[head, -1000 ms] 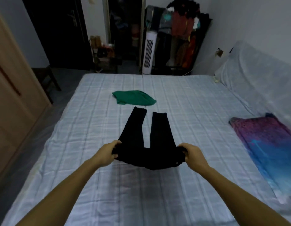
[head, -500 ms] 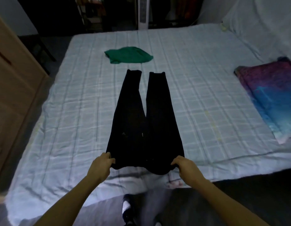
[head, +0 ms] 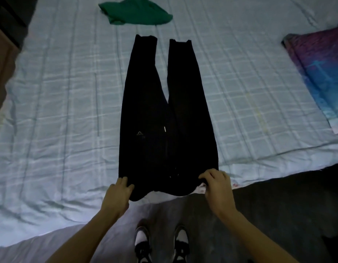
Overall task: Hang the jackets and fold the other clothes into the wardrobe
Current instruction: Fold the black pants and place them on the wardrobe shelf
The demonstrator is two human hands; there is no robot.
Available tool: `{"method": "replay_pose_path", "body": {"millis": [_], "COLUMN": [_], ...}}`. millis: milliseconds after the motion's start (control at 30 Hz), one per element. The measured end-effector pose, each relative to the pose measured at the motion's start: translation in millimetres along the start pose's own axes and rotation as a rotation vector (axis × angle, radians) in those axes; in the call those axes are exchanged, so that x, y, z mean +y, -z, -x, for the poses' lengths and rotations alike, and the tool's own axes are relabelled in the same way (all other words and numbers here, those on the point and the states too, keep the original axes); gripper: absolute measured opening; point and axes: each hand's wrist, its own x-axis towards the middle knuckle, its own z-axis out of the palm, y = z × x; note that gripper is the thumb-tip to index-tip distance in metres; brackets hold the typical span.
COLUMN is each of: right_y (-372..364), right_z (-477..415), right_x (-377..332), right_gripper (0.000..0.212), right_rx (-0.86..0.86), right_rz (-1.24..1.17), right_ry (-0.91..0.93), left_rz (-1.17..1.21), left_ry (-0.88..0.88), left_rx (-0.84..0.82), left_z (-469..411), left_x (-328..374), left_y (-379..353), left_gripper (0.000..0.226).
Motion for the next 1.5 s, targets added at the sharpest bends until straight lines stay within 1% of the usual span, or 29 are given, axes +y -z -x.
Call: {"method": "replay_pose_path", "body": {"millis": [67, 100, 167, 200, 233, 267, 300, 333, 367, 400, 467, 533, 567, 633, 700, 767, 833, 867, 900, 933, 967, 1033, 1067, 1100, 1133, 1167, 1300, 1400, 1500], "right_y": [-7, -15, -35, -46, -59, -73, -85, -95, -105, -110, -108, -108, -107, -106, -108, -114, -120, -124, -126, -128, -130, -133, -133, -133, -133, -133, -132, -138, -148], "right_z": [-16, -26, -48, -56, -62, -64, -62, -57, -51, -45, -37, -36, -38, -44, -50, -54, -55, -54, -54, -54, -54, -54, -54, -55, -55, -54, -57, -58, -58], "right_x": [-28, -46, -87, -107, -126, -143, -158, -168, -176, -177, -166, -151, -142, -127, -117, -110, -106, -106, -106, -108, -109, -111, -111, -112, -112, -111, -114, -122, -130], "right_gripper": [0.027, 0.025, 0.018, 0.015, 0.014, 0.013, 0.014, 0.018, 0.023, 0.03, 0.039, 0.04, 0.04, 0.036, 0.03, 0.03, 0.031, 0.031, 0.03, 0.03, 0.03, 0.03, 0.031, 0.032, 0.033, 0.033, 0.034, 0.041, 0.044], "right_rx": [0.082, 0.101, 0.105, 0.078, 0.019, -0.098, -0.263, -0.412, -0.506, -0.547, -0.549, -0.476, -0.437, -0.383, -0.333, -0.298, -0.284, -0.279, -0.275, -0.269, -0.265, -0.261, -0.256, -0.245, -0.24, -0.238, -0.206, -0.228, -0.311], "right_rz": [-0.055, -0.088, -0.152, -0.172, -0.15, -0.102, -0.058, -0.014, 0.009, 0.006, -0.069, -0.165, -0.189, -0.181, -0.142, -0.098, -0.085, -0.085, -0.088, -0.091, -0.093, -0.096, -0.102, -0.108, -0.109, -0.103, -0.029, 0.083, 0.132], "right_ry": [0.059, 0.097, 0.211, 0.301, 0.411, 0.521, 0.605, 0.658, 0.682, 0.676, 0.585, 0.454, 0.382, 0.258, 0.176, 0.119, 0.092, 0.09, 0.093, 0.097, 0.099, 0.092, 0.083, 0.074, 0.068, 0.066, 0.057, 0.048, 0.038], "left_rz": [-0.001, 0.01, 0.044, 0.066, 0.091, 0.125, 0.164, 0.221, 0.284, 0.338, 0.39, 0.454, 0.526, 0.74, 0.936, 1.095, 1.162, 1.144, 1.101, 1.063, 1.052, 1.094, 1.102, 1.097, 1.093, 1.094, 1.22, 1.264, 1.206], "left_ry": [-0.044, -0.063, -0.089, -0.104, -0.12, -0.137, -0.144, -0.144, -0.127, -0.123, -0.142, -0.125, -0.066, 0.149, 0.366, 0.534, 0.717, 0.794, 0.831, 0.815, 0.758, 0.636, 0.598, 0.581, 0.571, 0.557, 0.53, 0.532, 0.546], "left_rx": [0.012, 0.022, 0.05, 0.065, 0.077, 0.084, 0.083, 0.068, 0.051, 0.039, 0.032, 0.049, 0.063, 0.112, 0.166, 0.274, 0.419, 0.473, 0.491, 0.449, 0.356, 0.078, -0.035, -0.095, -0.101, -0.071, 0.125, 0.182, 0.187], "left_z": [1, 2, 5, 8, 11, 15, 19, 23, 28, 30, 30, 27, 26, 21, 8, -9, -28, -37, -45, -54, -61, -71, -74, -76, -76, -74, -47, -11, 19], "left_x": [-5, -9, -14, -16, -19, -21, -23, -25, -29, -30, -31, -33, -33, -29, -24, -20, -20, -22, -24, -27, -30, -32, -33, -34, -35, -34, -32, -29, -26], "left_y": [-7, -12, -22, -27, -35, -42, -49, -56, -61, -64, -63, -57, -52, -40, -28, -15, -6, -3, -2, -2, -4, -8, -10, -11, -11, -9, -2, -19, -43], "left_gripper": [0.048, 0.052, 0.057, 0.054, 0.048, 0.041, 0.037, 0.036, 0.035, 0.036, 0.045, 0.045, 0.04, 0.032, 0.03, 0.027, 0.023, 0.026, 0.031, 0.037, 0.042, 0.051, 0.054, 0.054, 0.05, 0.045, 0.019, 0.015, 0.014]}}
